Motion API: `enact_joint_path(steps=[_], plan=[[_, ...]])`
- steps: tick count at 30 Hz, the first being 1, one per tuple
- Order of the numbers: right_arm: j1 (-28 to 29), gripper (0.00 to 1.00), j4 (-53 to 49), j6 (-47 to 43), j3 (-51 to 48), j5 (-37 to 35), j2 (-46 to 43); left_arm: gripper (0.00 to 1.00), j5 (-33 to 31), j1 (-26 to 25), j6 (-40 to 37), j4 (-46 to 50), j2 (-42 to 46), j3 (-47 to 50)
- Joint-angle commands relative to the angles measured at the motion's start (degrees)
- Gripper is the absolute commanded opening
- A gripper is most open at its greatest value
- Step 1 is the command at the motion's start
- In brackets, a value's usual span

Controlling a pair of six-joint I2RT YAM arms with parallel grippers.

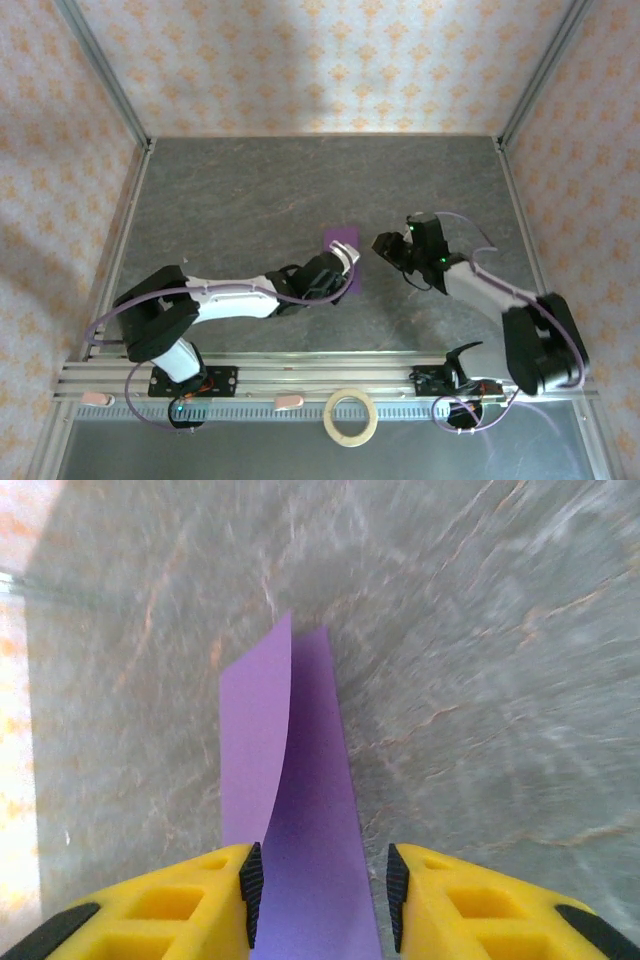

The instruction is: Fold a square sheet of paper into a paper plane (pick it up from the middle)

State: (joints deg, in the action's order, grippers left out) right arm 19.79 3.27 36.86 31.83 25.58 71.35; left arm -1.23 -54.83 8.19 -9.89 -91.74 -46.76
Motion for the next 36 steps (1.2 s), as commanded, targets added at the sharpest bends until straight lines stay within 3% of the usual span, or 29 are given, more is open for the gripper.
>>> enact_joint_path(steps=[1, 6, 11, 18, 24, 36], plan=[[-0.4, 0.39, 2.7, 1.9, -4.0, -7.3, -5.9, 0.02, 13.6, 1.6, 5.9, -1.3, -0.8, 0.5], [-0.7, 0.3, 8.0, 1.3, -6.7, 4.6, -7.6, 0.02, 17.0, 3.6, 8.7, -1.6, -2.2, -0.4], [0.3, 0.09, 6.6, 2.7, -5.3, 13.9, -1.7, 0.02, 19.7, 6.3, 12.4, -3.9, -1.3, 0.4], [6.9, 0.0, 5.8, 5.6, -5.2, 9.6, 4.6, 0.03, 23.0, 8.1, 14.6, -5.6, -1.7, 1.0], [9.8, 0.0, 9.9, 7.5, -4.8, 11.1, 8.0, 0.03, 24.4, 8.2, 15.2, -5.9, -2.7, 1.0], [10.4, 0.0, -1.4, 1.1, -1.9, 4.5, 15.9, 0.03, 27.9, 9.6, 16.8, -6.1, -4.5, 0.7]])
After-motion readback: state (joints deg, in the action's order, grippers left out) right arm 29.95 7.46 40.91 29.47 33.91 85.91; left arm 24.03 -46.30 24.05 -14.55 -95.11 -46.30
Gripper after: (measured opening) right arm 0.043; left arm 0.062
